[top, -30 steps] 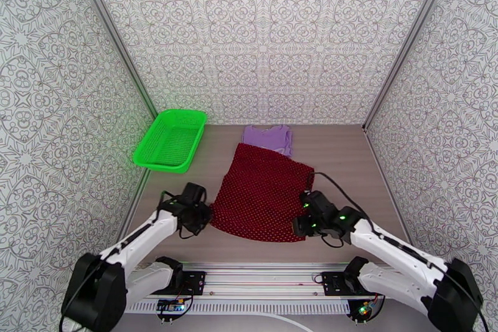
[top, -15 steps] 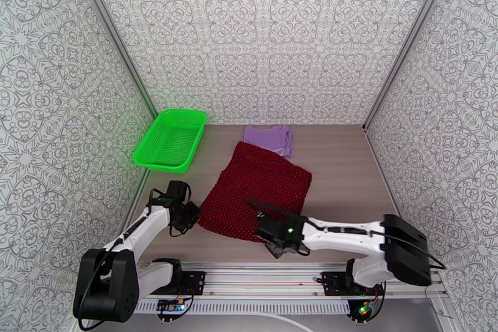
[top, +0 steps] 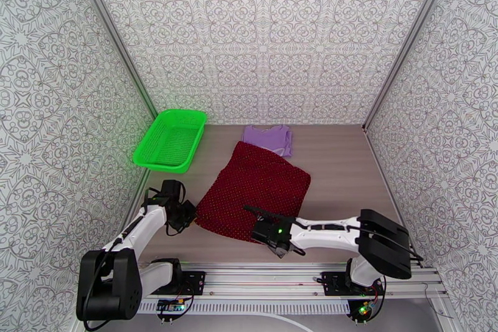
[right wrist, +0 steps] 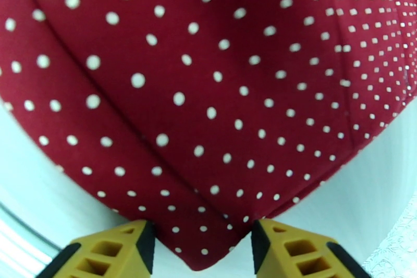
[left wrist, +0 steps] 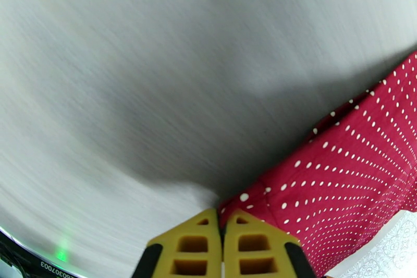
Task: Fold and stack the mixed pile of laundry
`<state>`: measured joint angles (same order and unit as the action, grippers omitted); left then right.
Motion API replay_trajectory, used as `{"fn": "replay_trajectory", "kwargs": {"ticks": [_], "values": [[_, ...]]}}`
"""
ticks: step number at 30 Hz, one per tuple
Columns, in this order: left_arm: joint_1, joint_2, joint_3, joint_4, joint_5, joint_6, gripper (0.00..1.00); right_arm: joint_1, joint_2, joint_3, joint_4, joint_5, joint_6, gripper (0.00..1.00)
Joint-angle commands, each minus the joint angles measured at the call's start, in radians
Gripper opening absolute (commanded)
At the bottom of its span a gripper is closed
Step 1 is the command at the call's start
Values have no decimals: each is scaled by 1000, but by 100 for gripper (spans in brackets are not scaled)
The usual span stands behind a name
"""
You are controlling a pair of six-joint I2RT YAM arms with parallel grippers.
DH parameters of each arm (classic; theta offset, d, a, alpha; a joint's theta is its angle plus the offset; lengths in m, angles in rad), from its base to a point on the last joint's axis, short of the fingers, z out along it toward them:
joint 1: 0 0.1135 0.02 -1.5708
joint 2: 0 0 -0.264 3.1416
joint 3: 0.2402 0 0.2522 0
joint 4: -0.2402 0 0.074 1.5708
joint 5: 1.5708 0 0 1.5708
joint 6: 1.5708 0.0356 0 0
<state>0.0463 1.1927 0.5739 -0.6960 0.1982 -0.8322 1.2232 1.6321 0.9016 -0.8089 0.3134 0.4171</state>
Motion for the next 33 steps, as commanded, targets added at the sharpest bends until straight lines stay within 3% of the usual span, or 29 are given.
{"fn": "replay_trajectory", "kwargs": {"ticks": [1,5,8,16,27,33], "values": [[15,10,29,-9,13,27,0,4,31,20,1,-8,-14,49],[21,21,32,-2,20,33,0,4,67,35,-5,-17,-20,34],[27,25,36,-5,30,44,0,4,89,44,-5,-31,-29,30],[62,36,74,-38,42,96,0,4,45,55,-28,-122,-59,42],[102,135,144,-40,31,175,0,4,71,94,-32,-227,-91,47],[104,183,190,-41,30,193,0,4,101,117,-42,-209,-99,50]]}}
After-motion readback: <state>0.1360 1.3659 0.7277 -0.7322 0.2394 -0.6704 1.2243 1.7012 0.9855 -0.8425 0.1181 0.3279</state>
